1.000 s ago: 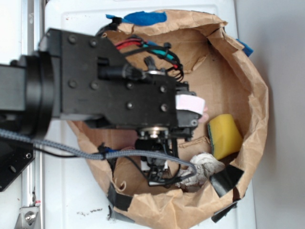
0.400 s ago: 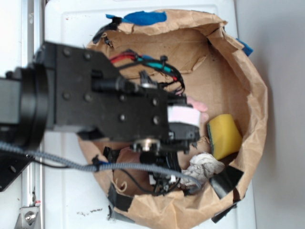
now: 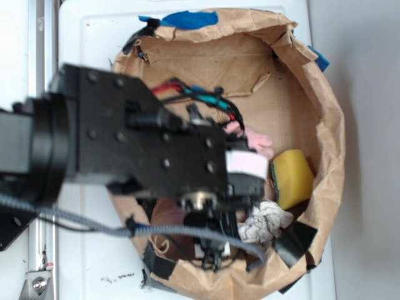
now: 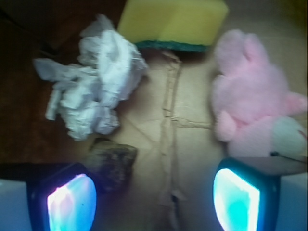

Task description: Grab the rock.

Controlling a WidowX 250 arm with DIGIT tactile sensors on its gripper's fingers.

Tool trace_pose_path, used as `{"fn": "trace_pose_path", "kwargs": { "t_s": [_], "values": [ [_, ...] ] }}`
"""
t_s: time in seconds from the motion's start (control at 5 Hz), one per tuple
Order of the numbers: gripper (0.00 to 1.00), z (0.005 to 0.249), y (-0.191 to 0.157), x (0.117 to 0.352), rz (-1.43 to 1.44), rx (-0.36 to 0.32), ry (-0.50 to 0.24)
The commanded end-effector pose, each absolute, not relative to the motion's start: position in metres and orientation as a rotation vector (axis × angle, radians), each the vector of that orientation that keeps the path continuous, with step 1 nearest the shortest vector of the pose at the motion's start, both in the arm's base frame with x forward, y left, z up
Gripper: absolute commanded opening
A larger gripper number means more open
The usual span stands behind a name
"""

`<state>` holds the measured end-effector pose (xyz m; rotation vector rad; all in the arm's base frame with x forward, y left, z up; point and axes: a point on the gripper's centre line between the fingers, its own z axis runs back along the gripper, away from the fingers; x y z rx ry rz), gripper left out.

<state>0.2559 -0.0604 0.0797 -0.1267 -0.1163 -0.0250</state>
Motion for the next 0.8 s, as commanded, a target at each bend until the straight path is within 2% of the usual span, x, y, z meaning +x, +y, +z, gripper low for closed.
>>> {"fn": "trace_pose_path", "kwargs": {
  "t_s": [0.0, 0.2, 0.4, 0.6],
  "values": [
    [1.00, 0.075, -0.085, 0.265, -0.071, -0.134, -0.126],
    [1.00, 0.057, -0.092, 0.270, -0.077, -0.122, -0.098],
    [1.00, 0.039, -0.089, 0.274, -0.075, -0.080, -0.089],
    [1.00, 0.032, -0.084, 0.273, -0.070, -0.088, -0.076]
  ]
}}
